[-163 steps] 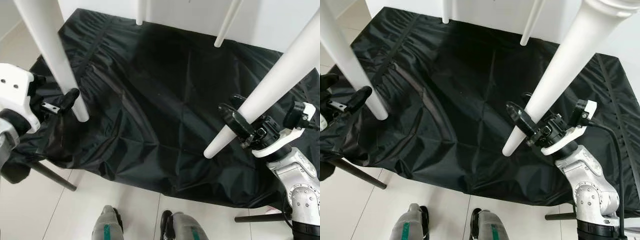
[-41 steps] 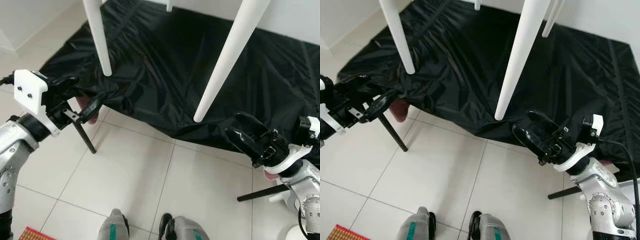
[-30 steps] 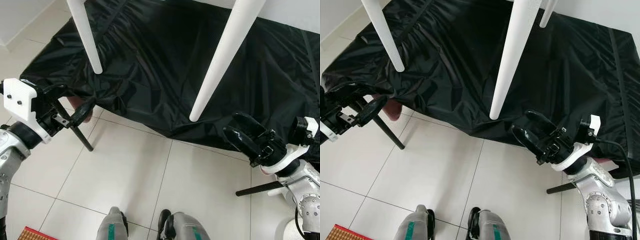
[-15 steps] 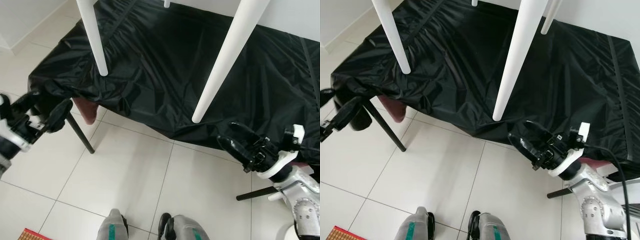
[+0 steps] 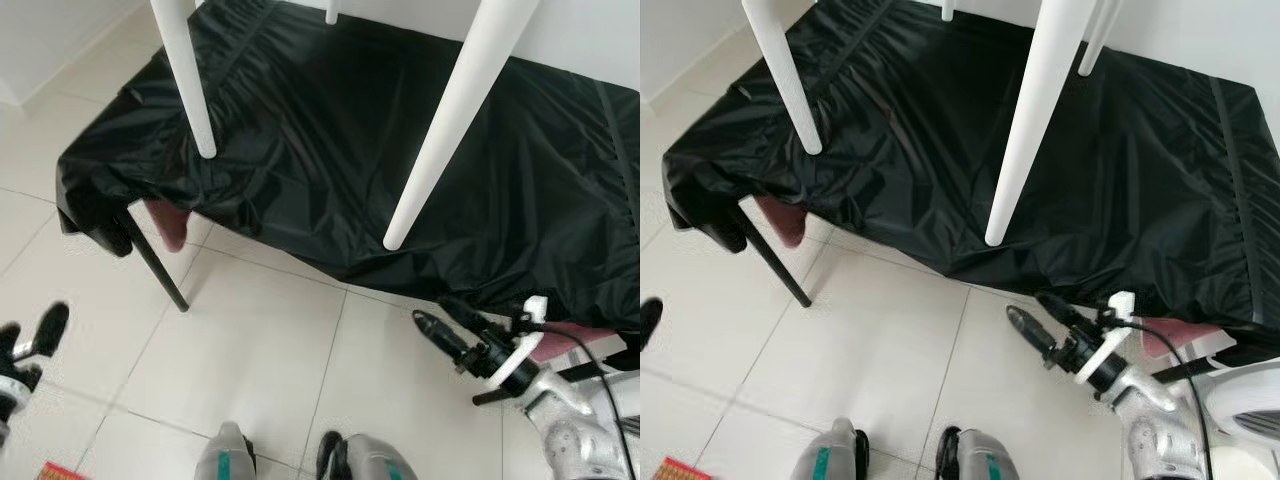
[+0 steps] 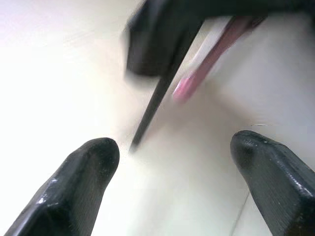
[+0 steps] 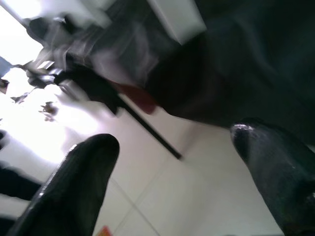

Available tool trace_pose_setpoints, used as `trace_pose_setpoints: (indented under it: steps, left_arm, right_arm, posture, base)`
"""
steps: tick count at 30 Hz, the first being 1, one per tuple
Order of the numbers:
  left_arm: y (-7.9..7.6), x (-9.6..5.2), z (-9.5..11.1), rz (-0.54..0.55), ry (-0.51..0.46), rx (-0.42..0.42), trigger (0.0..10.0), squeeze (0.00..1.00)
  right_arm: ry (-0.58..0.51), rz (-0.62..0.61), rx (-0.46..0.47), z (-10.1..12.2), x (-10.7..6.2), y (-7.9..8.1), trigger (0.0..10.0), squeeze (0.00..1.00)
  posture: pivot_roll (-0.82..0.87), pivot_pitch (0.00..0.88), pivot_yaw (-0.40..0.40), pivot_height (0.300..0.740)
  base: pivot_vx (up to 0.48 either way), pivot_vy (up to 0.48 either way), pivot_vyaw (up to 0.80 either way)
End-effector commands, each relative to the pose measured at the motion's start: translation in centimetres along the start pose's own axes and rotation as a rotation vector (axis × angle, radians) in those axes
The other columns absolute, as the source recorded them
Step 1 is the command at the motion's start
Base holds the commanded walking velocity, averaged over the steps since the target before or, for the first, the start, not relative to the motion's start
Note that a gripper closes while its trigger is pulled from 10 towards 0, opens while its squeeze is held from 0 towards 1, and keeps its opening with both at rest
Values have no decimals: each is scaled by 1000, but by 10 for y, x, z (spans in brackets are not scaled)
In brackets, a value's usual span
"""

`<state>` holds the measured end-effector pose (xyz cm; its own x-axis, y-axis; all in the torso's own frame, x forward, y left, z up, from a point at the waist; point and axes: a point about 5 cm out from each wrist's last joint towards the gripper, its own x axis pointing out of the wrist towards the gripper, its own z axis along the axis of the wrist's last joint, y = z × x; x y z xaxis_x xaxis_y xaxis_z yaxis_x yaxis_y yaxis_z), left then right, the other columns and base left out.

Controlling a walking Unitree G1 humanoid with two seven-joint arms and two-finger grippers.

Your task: Building children table

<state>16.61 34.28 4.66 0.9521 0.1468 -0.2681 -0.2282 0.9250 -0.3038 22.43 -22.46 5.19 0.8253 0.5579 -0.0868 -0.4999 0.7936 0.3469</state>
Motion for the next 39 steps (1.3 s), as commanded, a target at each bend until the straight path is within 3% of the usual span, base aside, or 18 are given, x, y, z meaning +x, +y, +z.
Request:
trace_pose_setpoints:
  steps: [1,3,6,9,12,15,18,20,24,27,36,37,39]
  left_arm:
    - [3,-3,-29,41,90,18,10000,0]
    - [3,-3,-29,41,90,18,10000,0]
    - [-4,-2,-84,107,292,37,10000,0]
    - [-7,-3,-96,121,337,51,10000,0]
    - [-24,0,-129,141,490,128,10000,0]
    - [-30,2,-136,143,530,172,10000,0]
    - [-53,7,-153,108,603,334,10000,0]
    - [-58,8,-156,95,612,363,10000,0]
    - [-90,15,-169,-35,639,514,10000,0]
    - [-100,18,-172,-64,637,554,10000,0]
    - [-106,18,-176,-66,641,663,10000,0]
    - [-109,18,-177,-64,632,704,10000,0]
    - [-109,18,-177,-64,632,704,10000,0]
  right_arm:
    - [56,-76,7,-18,-4,-6,10000,0]
    - [56,-76,7,-18,-4,-6,10000,0]
    - [132,-255,52,-48,0,-18,10000,0]
    - [150,-298,64,-55,1,-21,10000,0]
    - [240,-420,63,-75,3,-25,10000,0]
    - [270,-444,70,-81,3,-25,10000,0]
    - [388,-530,52,-100,-1,-23,10000,0]
    - [419,-546,37,-104,-2,-22,10000,0]
    - [549,-584,17,-122,-7,-16,10000,0]
    - [610,-602,-33,-128,-10,-15,10000,0]
    - [699,-638,-70,-140,-24,-12,10000,0]
    - [743,-641,-93,-147,-30,-9,10000,0]
    - [743,-641,-93,-147,-30,-9,10000,0]
  posture:
    - [93,124,-56,740]
    - [93,124,-56,740]
    - [82,133,-52,740]
    - [82,133,-52,740]
    - [79,119,-58,740]
    - [79,119,-58,740]
    - [64,105,-69,740]
    - [61,102,-69,740]
    - [42,85,-69,740]
    - [40,71,-70,740]
    - [69,25,-48,740]
    - [74,8,-42,740]
    - [74,8,-42,740]
  base:
    - [0,0,0]
    - [0,0,0]
    - [0,0,0]
    - [0,0,0]
    - [0,0,0]
    - [0,0,0]
    - [0,0,0]
    - [0,0,0]
    - [0,0,0]
    - [0,0,0]
    - [0,0,0]
    - [0,0,0]
    - [0,0,0]
